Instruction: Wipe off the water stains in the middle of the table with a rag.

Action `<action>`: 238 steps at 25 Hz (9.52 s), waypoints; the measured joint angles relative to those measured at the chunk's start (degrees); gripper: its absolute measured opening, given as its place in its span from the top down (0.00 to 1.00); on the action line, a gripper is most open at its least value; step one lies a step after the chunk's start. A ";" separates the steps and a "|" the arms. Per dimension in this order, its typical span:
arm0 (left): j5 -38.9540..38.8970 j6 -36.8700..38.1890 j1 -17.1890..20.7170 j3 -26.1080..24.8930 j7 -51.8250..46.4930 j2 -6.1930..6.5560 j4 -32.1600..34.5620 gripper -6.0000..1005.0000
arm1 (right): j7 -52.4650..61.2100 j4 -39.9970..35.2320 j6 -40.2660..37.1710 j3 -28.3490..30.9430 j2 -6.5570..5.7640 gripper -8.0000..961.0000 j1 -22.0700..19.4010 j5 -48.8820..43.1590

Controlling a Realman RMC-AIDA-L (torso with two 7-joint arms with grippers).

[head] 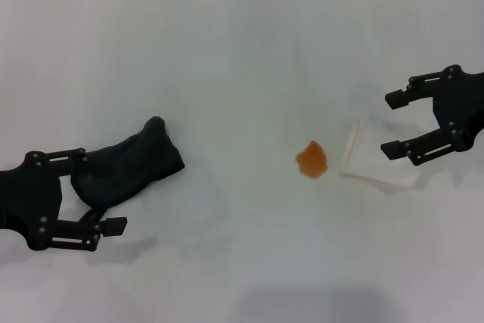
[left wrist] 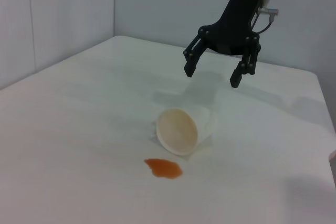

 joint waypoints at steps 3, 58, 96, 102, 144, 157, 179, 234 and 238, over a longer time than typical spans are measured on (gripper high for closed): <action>0.02 0.00 -0.09 0.07 0.34 -0.06 0.00 0.12 | 0.07 -0.03 -0.02 -0.10 -0.10 0.11 0.18 -0.13; 2.58 -2.35 -2.35 5.19 0.68 -2.97 -0.96 0.12 | 30.03 13.66 9.71 -27.73 2.13 0.12 22.55 -30.18; 2.89 -2.73 -3.59 5.16 0.35 -2.63 -1.43 0.12 | 1.06 1.95 20.03 -11.12 2.03 0.31 -4.80 1.51; 3.02 -2.79 -3.47 5.16 0.35 -2.54 -1.47 0.12 | -19.88 17.27 21.52 -10.60 1.48 0.31 -8.19 23.83; 3.96 -3.49 -3.92 5.18 0.48 -2.99 -1.48 0.12 | -66.35 58.82 32.27 -9.96 2.39 0.18 -6.99 55.55; 3.88 -3.15 -3.83 5.18 0.51 -2.99 -1.49 0.12 | -63.73 57.91 29.43 -10.33 1.42 0.10 -8.13 55.06; 3.91 -3.72 -3.22 3.81 -0.61 -2.86 -1.59 0.12 | -20.33 18.45 16.78 -8.35 -7.16 0.10 -13.93 16.53; 18.99 -28.13 -12.35 5.42 -21.35 -2.53 -8.84 0.35 | -4.50 -3.63 -6.89 -0.79 1.47 0.11 0.68 -2.28; 19.39 -29.40 -13.07 5.81 -21.52 -2.91 -9.83 0.44 | -4.65 -3.59 -6.52 -0.80 1.53 0.11 0.79 -2.27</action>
